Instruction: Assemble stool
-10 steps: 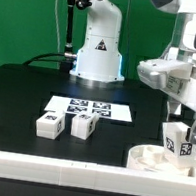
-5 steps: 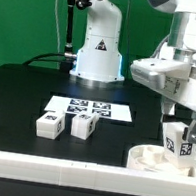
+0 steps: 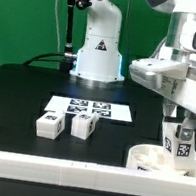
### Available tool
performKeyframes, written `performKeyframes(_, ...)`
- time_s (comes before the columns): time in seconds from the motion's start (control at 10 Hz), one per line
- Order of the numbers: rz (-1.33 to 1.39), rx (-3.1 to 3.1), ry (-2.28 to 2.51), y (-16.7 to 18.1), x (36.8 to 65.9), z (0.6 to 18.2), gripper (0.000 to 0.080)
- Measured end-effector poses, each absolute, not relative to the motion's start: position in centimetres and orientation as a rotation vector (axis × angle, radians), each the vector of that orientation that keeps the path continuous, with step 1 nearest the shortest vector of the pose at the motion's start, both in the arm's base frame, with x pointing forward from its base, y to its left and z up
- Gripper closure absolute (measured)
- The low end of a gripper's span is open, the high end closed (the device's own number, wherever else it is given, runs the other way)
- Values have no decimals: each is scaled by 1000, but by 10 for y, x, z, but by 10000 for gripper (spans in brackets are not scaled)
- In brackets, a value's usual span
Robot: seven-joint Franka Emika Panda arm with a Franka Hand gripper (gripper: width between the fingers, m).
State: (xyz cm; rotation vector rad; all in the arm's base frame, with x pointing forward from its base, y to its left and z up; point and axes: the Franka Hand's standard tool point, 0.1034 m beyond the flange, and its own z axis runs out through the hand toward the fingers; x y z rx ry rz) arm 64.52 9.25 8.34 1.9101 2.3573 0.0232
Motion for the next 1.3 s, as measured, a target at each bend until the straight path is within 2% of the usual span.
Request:
performKeyframes(0.6,43,2465,1808,87,641,82,462)
performKeyframes(0.9,75,2754,1365,91,637,81,462)
performKeyframes(1.3,80,2913,1009,93,635,81,462)
